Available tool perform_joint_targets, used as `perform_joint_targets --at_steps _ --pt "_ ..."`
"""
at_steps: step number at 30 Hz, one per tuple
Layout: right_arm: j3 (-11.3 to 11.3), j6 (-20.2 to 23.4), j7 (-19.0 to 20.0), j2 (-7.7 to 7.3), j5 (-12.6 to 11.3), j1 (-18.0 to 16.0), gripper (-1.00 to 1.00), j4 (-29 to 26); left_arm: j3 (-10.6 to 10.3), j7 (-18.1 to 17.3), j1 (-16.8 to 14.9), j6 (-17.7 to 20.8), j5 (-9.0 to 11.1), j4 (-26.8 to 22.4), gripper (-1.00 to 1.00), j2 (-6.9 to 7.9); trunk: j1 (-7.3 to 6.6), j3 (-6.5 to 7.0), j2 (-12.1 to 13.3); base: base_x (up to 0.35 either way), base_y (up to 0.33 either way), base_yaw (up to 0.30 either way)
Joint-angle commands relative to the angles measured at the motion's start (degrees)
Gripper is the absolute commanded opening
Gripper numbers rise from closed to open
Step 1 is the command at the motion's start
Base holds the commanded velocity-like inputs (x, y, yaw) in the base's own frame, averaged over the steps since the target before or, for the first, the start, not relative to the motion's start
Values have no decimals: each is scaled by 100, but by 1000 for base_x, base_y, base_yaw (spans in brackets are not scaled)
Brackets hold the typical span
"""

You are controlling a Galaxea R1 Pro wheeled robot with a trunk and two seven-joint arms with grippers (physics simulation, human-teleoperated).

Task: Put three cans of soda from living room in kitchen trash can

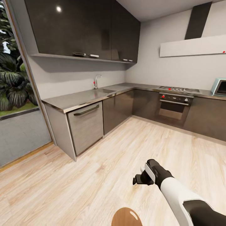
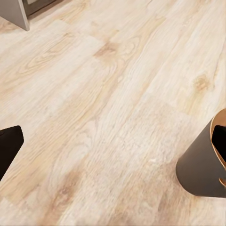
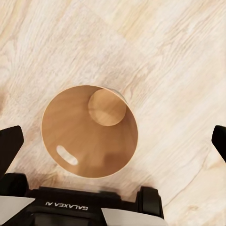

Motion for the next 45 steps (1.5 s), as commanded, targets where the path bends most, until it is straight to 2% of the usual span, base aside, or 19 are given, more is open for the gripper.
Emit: perform_joint_targets --at_steps 1,12,17,23,45 --pt "2 -3 3 0 -1 0 100 0 0 0 0 0 0 0 100 0 23 -18 -42 0 0 0" --pt "16 -24 8 8 6 0 100 -7 0 0 0 0 0 0 100 0 264 -216 -483 0 0 0" --pt "175 -219 21 8 -1 5 100 3 0 0 0 0 0 0 100 0 374 -321 -683 0 0 0" --pt "256 -296 23 3 -2 8 100 15 0 0 0 0 0 0 100 0 506 -474 -924 0 0 0" --pt "266 -312 22 0 -2 8 100 25 0 0 0 0 0 0 100 0 989 -1068 -1806 0 0 0"
